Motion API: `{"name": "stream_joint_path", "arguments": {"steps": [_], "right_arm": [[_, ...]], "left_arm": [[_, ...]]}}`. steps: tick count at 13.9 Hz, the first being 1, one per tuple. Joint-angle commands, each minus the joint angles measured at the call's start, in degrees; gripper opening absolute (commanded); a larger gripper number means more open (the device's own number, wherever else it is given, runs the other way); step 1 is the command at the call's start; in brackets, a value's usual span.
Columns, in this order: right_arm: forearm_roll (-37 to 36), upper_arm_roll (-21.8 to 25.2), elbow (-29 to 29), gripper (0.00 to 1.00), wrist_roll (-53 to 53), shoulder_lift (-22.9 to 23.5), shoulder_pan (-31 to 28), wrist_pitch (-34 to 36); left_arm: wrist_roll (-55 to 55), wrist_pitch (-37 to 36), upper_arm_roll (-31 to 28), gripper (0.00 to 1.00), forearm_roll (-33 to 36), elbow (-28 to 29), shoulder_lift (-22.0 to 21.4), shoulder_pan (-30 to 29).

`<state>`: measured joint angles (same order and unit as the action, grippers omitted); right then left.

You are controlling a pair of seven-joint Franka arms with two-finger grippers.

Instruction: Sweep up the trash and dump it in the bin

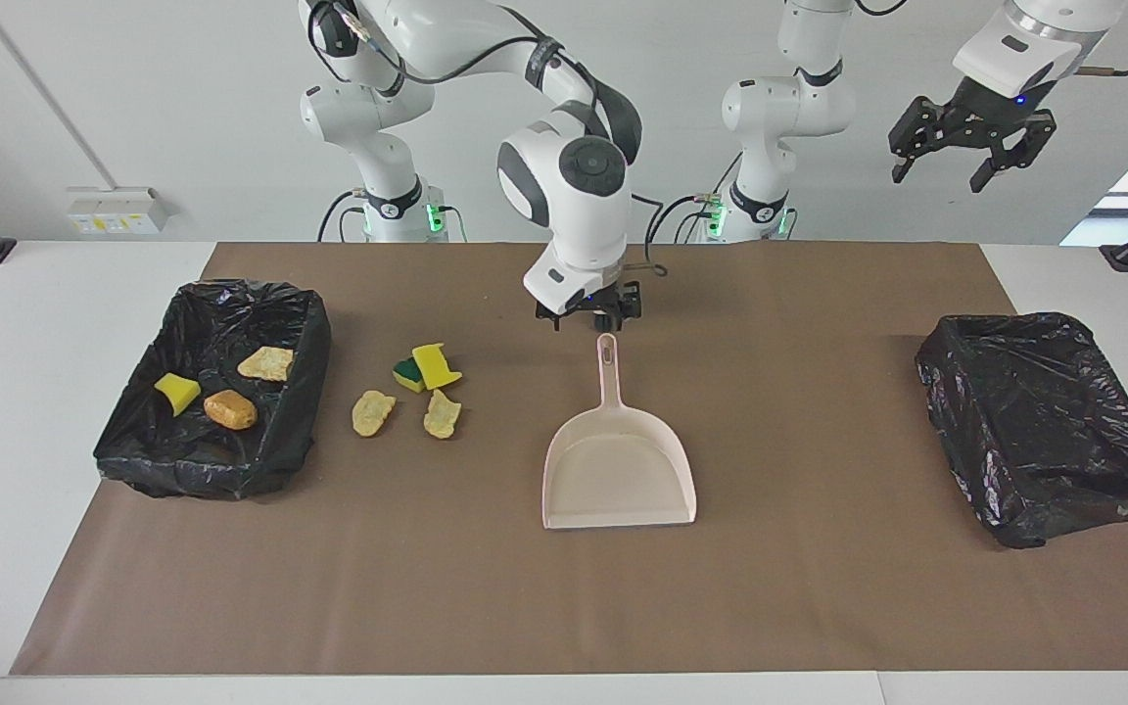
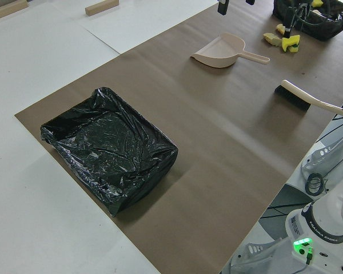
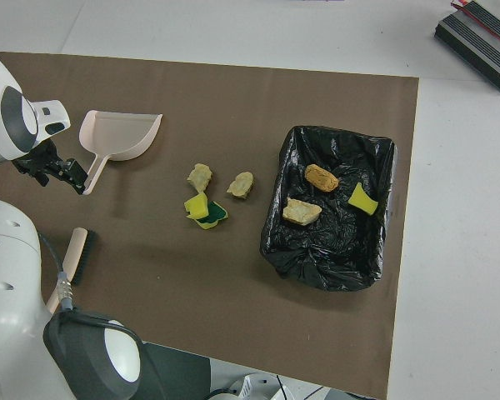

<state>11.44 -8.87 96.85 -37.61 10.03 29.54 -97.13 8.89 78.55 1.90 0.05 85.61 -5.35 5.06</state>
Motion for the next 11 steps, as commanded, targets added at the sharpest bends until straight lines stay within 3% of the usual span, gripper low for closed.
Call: {"name": "stream_joint_path", "arguments": {"steps": [1,5,11], "right_arm": [[6.11,-0.36,13.24,1.00,-1.76,-8.07,3.59,-5.32],[14.38,-0.36,32.05,1.00,-6.60,-19.67,10.88,-18.69],[15.37,-0.36,38.41,1.00,-13.54,-19.52,15.99,-24.86]], "left_arm": [[-3.77,5.63,-0.23,1.00,0.30,4.02,0.43,3.63],[-16.24,19.32,-0.23,1.00,0.30,12.20,3.23,11.09],[-28.90,29.98,-0.14,1.00,0.22,13.08,13.16,19.71]]}}
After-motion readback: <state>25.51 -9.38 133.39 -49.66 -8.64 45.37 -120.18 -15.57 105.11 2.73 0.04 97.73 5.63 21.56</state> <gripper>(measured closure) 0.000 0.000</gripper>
